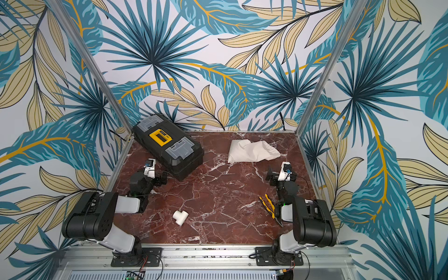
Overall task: Close the soil bag
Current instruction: Pick up the soil bag from the center of the board.
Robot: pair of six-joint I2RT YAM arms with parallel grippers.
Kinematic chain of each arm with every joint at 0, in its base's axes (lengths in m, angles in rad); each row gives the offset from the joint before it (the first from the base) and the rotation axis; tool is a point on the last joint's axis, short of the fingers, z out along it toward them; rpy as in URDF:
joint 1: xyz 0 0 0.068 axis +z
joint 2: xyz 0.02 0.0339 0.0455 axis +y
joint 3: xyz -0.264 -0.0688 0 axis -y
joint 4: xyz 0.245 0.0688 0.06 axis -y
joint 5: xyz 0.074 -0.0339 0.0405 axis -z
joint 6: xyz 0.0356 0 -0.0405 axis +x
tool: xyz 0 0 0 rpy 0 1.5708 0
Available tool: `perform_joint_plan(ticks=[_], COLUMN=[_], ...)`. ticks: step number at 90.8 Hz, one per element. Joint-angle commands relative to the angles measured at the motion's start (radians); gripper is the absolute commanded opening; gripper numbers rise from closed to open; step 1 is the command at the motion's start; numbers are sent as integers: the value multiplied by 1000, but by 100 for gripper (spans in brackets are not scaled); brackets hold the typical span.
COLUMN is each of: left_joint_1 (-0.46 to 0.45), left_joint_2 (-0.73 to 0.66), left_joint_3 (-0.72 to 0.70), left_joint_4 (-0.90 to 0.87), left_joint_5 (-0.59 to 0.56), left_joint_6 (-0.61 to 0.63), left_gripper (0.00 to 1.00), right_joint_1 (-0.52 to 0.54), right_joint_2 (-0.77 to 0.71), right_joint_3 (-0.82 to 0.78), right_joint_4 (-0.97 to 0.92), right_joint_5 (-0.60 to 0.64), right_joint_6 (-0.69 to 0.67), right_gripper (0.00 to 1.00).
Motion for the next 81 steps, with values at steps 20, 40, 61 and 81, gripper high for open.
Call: perform_joint_plan(ticks=[20, 40, 61, 81], left_joint_1=[-3, -3, -9, -15], left_joint_2=[-184, -459, -549, -571], left_joint_3=[-15, 76, 263, 363], left_joint_4=[-41, -492, -923, -1071], left_joint_5=[2, -163, -224, -244], left_joint_6=[-12, -221, -252, -357], left_gripper=[100, 100, 100, 100], right_joint_1=[0, -7, -14, -17], right_joint_2=[-112, -40, 23, 100], right_joint_3=[272, 608, 785, 925], right_joint_4=[-639, -1216, -1400, -1566], right_joint_5=[229, 174, -60, -211], right_joint_6=[164, 318, 372, 500], right_gripper=[99, 99, 99, 99])
